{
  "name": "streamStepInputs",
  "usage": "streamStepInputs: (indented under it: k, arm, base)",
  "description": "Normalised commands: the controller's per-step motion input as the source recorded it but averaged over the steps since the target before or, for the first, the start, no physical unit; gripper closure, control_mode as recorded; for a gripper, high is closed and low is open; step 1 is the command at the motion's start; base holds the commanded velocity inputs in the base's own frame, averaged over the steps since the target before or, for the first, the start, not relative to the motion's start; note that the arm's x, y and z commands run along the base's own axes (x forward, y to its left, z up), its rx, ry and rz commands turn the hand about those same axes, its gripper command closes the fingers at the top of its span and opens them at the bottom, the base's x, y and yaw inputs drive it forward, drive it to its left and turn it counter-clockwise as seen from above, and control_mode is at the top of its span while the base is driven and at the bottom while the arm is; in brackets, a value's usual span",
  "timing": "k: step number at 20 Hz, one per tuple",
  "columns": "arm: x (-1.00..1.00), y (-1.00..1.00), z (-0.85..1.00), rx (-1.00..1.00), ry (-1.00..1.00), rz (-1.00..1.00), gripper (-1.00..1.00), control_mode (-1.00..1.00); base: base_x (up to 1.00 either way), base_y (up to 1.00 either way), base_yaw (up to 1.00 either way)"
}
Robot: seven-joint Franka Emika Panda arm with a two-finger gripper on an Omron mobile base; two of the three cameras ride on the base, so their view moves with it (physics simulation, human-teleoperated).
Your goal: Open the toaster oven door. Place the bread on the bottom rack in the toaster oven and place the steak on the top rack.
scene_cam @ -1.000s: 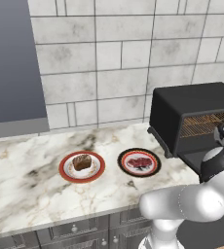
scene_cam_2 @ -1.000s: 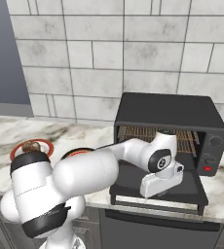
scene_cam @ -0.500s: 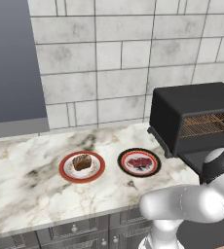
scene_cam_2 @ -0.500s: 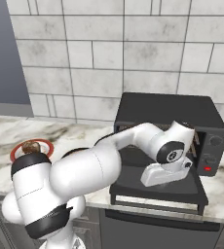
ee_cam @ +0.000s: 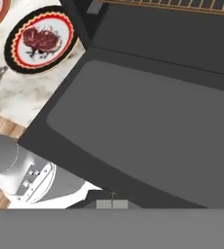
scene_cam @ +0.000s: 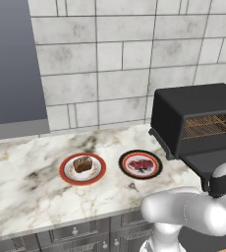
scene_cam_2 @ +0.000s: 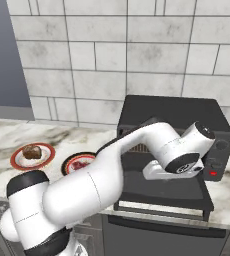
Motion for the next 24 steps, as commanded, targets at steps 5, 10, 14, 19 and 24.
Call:
streamStepInputs:
  k: [5,10,14,19,24]
  arm:
    - [0.01,0.17,0.26,0.00,-0.24,-0.20,1.00,-1.00]
    - [0.09,0.20,0.00,-0.09,-0.24,-0.20,-1.00,-1.00]
    - [0.13,0.02,0.10,-0.01,-0.27,-0.07,-1.00,-1.00]
    - [0.16,-0.10,0.15,0.00,-0.15,0.02,-1.00,-1.00]
    - [0.11,-0.16,0.06,0.00,-0.22,0.11,-1.00,-1.00]
  base:
    - [0.00,0.00,0.00]
    - [0.00,0.00,0.00]
    - [0.00,0.00,0.00]
    - [0.00,0.00,0.00]
    - [0.00,0.00,0.00]
